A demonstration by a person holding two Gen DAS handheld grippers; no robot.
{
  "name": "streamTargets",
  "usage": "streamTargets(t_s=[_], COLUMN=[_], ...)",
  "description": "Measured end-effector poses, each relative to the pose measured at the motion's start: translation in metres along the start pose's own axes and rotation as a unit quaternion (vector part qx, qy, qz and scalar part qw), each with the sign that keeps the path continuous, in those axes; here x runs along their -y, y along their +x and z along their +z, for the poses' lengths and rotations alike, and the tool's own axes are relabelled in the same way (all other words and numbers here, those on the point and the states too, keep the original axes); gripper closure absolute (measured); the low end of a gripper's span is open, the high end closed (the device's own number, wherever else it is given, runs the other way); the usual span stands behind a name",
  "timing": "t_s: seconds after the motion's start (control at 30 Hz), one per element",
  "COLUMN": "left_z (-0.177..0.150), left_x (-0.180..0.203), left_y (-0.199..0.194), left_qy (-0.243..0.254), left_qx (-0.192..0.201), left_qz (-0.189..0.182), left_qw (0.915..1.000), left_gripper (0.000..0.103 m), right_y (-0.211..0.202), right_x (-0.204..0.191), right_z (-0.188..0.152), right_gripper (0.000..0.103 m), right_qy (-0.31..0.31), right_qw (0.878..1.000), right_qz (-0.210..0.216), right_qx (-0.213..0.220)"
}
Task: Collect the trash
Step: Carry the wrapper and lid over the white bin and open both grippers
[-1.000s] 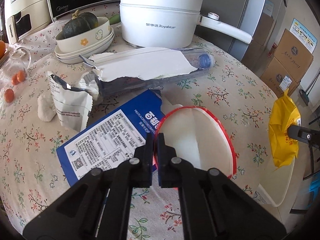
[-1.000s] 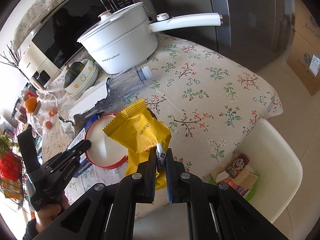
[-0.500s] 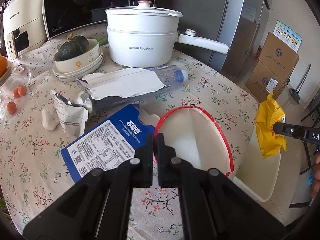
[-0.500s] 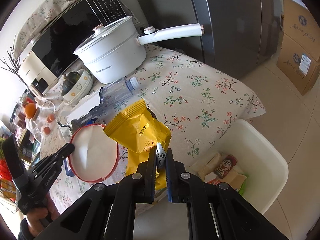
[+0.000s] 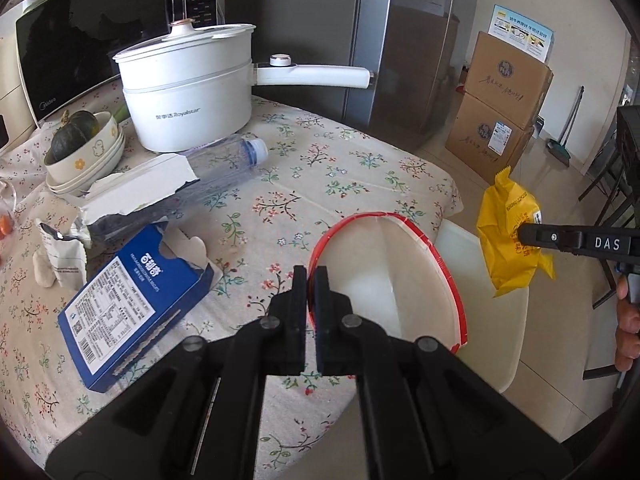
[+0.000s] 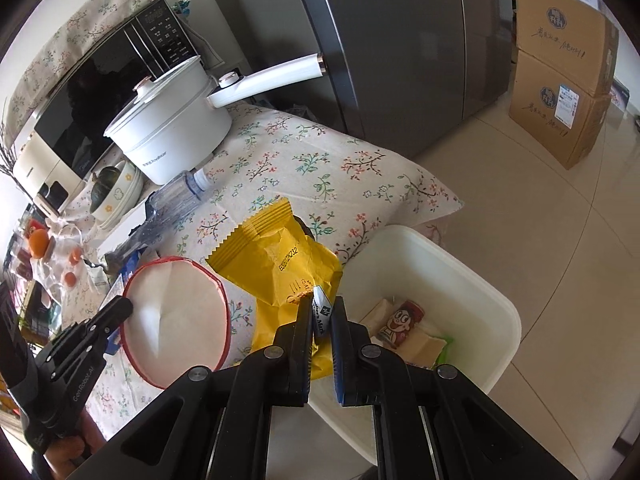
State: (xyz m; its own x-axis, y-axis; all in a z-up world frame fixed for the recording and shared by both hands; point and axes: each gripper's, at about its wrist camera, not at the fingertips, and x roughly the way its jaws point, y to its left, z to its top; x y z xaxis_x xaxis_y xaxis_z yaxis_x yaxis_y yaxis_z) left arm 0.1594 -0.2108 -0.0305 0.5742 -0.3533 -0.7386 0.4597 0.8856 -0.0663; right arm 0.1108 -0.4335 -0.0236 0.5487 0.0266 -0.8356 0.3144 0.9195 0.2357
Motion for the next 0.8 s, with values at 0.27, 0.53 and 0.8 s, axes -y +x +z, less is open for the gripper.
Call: streamTargets(t_s=[0.27,0.53,0.8], left_z=[0.001,-0.012,-0.022], left_x=[0.049,0.086,0.094], left_y=[0.016,0.044,0.053], left_qy=[0.045,0.087,0.106], left_qx=[-0.007,-0.016,-0.013], left_qz=[-0.02,-0.023,-0.03], left_qw=[0.9988,0.9959,0.9938], left_gripper=[0.099,0.099,0.064], right_y=[-0.01,-0.007,-0.006], right_x=[0.048,0.081,0.097], right_z=[-0.007,-0.015,-0.019], right_gripper=[0.094,0.094,0.094], right_qy=[0.026,0.039,0.053], right_qw=[0.999,0.998,0.997], right_qz=[-0.026,-0.049,-0.059], right_qx=[0.003,-0.01,-0.017])
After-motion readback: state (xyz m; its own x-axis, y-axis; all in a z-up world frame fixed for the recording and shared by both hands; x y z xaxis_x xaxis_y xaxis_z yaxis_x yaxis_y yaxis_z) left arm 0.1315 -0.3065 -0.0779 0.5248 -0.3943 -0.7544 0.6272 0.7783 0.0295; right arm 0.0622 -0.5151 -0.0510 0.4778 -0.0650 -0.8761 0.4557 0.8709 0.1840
